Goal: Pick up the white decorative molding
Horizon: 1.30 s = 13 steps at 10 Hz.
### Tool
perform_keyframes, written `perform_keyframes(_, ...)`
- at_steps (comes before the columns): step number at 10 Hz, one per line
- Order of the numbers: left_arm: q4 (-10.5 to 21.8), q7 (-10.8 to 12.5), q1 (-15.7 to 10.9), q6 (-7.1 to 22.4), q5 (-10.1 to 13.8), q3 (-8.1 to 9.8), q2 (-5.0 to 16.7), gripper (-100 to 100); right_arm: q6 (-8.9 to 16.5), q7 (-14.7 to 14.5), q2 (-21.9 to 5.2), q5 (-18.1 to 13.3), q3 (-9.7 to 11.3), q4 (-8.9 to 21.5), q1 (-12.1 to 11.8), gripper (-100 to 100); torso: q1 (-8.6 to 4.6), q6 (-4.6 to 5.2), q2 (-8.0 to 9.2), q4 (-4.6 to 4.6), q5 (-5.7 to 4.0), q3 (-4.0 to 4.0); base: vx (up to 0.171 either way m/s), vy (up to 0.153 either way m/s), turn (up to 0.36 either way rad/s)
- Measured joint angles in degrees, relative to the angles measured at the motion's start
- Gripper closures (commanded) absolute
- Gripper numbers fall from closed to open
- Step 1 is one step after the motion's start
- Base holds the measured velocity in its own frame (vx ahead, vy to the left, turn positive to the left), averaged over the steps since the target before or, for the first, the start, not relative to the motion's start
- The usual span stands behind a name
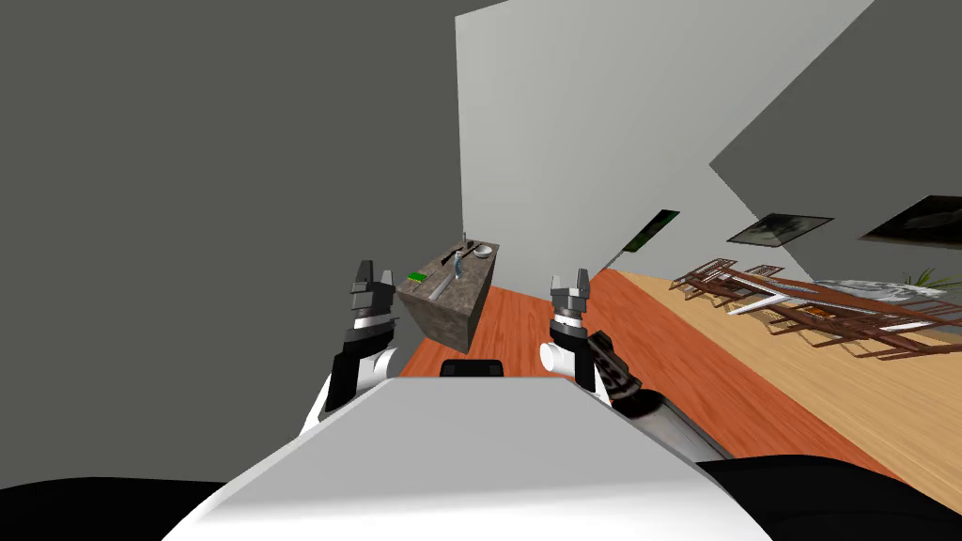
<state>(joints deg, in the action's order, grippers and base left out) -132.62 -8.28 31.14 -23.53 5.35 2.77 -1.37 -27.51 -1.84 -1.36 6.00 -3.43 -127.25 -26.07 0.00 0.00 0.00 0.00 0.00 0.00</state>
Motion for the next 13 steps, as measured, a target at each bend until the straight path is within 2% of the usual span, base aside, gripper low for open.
perform_keyframes(4,1.3,0.7,0.4,1.1,2.8,2.03,5.8,-100,0.0,0.0,0.0,0.0,0.0,0.0,0.0,0,-0.35,-0.01,0.15,0.03,-0.07,0.08,-0.03,-0.085,0.118)
perform_keyframes(7,3.7,2.1,1.0,3.2,7.2,4.78,10.7,-100,0.0,0.0,0.0,0.0,0.0,0.0,0.0,0,-0.47,-0.01,0.14,0.03,-0.1,0.08,-0.032,-0.136,0.153)
perform_keyframes(10,8.4,3.8,0.9,7.1,12.6,7.99,15.8,-100,0.0,0.0,0.0,0.0,0.0,0.0,0.0,0,-0.71,-0.01,-0.01,0.0,-0.16,0.0,-0.009,-0.166,0.124)
perform_keyframes(11,8.6,4.2,1.8,7.8,13.9,8.4,16.5,-100,0.0,0.0,0.0,0.0,0.0,0.0,0.0,0,-0.47,0.02,0.03,0.01,-0.12,0.02,-0.016,-0.077,0.066)
perform_keyframes(13,11.0,4.9,2.8,10.0,17.0,9.59,18.7,-100,0.0,0.0,0.0,0.0,0.0,0.0,0.0,0,-0.43,-0.01,-0.06,-0.01,-0.09,-0.03,0.007,-0.112,0.107)
